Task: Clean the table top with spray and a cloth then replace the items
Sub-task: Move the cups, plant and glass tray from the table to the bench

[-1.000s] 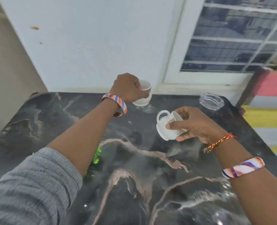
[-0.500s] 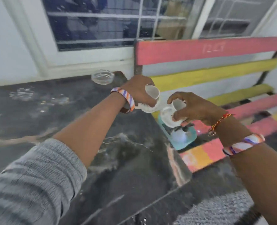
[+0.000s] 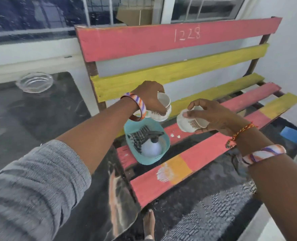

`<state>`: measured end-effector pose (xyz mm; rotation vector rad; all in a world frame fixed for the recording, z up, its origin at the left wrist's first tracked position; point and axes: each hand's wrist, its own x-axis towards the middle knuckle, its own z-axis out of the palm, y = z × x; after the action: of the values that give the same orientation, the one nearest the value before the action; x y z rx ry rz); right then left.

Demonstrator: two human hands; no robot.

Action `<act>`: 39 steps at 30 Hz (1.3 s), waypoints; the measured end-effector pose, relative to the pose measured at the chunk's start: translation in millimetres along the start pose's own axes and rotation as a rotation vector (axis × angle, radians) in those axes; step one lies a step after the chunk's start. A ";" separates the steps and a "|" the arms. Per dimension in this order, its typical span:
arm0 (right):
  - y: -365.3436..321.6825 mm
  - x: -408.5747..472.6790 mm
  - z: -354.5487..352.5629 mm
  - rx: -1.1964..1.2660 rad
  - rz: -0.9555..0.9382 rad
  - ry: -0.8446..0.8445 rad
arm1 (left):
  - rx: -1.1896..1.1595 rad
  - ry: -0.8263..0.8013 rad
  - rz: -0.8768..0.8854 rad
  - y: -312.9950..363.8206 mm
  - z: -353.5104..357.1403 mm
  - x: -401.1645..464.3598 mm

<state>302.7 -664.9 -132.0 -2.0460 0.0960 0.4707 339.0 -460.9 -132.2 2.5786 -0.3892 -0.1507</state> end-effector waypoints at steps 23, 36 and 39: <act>183.8 310.6 -118.0 -0.579 -0.051 -0.121 | -0.126 -0.071 -0.807 8.2 243.0 241.7; 235.1 357.9 -130.3 -0.847 -0.304 -0.411 | -0.093 -0.054 -1.144 19.6 314.3 275.8; 234.0 356.6 -131.1 -0.959 -0.375 -0.452 | -0.064 -0.071 -1.149 21.7 317.7 277.4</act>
<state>608.3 -849.8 -399.6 -2.7118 -0.9322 0.8227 540.2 -716.2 -401.8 2.4070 1.0823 -0.6255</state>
